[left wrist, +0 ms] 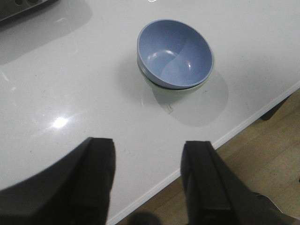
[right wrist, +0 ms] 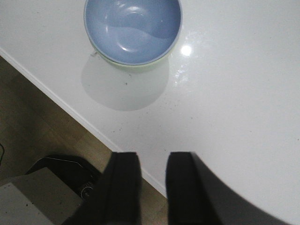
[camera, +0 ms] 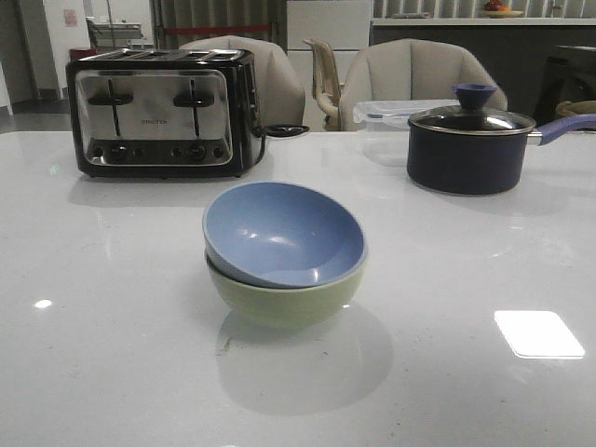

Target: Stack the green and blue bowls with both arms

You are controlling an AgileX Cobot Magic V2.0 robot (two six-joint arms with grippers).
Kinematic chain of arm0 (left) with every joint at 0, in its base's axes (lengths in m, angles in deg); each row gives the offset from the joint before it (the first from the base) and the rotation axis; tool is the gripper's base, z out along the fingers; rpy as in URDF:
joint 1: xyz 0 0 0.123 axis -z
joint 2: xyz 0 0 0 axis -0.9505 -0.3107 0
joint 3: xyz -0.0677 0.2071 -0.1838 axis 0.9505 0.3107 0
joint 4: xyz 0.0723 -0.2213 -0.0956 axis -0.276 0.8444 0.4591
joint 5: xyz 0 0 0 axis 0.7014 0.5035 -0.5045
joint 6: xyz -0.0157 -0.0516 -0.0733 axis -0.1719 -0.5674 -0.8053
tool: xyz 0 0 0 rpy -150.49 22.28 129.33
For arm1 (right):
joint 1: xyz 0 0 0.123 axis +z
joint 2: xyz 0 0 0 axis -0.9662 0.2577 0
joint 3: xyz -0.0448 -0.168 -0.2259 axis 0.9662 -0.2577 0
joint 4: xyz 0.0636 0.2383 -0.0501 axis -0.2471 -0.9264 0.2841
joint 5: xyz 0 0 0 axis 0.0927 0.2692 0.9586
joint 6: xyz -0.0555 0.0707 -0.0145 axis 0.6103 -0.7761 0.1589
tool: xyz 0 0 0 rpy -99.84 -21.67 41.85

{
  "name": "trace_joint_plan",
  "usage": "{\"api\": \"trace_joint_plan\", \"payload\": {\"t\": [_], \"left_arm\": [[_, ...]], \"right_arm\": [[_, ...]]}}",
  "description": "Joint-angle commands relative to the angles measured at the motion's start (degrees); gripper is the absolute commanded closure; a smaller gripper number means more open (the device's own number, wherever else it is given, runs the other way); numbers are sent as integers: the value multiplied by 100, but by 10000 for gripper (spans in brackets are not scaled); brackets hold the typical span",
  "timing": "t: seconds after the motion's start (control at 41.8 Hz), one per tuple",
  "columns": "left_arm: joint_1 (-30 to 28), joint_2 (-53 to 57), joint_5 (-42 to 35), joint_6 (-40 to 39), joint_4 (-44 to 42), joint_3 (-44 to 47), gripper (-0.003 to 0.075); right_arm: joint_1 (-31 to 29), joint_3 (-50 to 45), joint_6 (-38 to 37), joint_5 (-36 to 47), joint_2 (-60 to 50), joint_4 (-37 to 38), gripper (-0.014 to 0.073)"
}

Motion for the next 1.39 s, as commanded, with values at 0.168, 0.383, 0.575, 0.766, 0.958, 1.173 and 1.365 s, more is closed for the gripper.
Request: {"api": "trace_joint_plan", "payload": {"t": [0.168, 0.383, 0.575, 0.766, 0.958, 1.173, 1.365], "left_arm": [[40, 16, -430, -59, 3, -143, 614], [40, 16, -441, -59, 17, -143, 622], [40, 16, -441, -59, 17, -143, 622], [40, 39, -469, -59, 17, -125, 622], [-868, 788, -1312, -20, -50, 420, 622], [-2165, 2151, -3459, -20, -159, 2149, 622], [-2846, 3337, -5012, -20, -103, 3806, 622]], "right_arm": [[-6, 146, 19, 290, -27, 21, 555], [-6, 146, 19, 324, -27, 21, 554], [-6, 146, 19, 330, -27, 21, 554], [-6, 146, 19, 330, -27, 21, 554], [-6, 146, 19, 323, -27, 21, 554], [-6, 146, 19, 323, -27, 21, 554], [-6, 146, 19, 323, -27, 21, 554]]}}
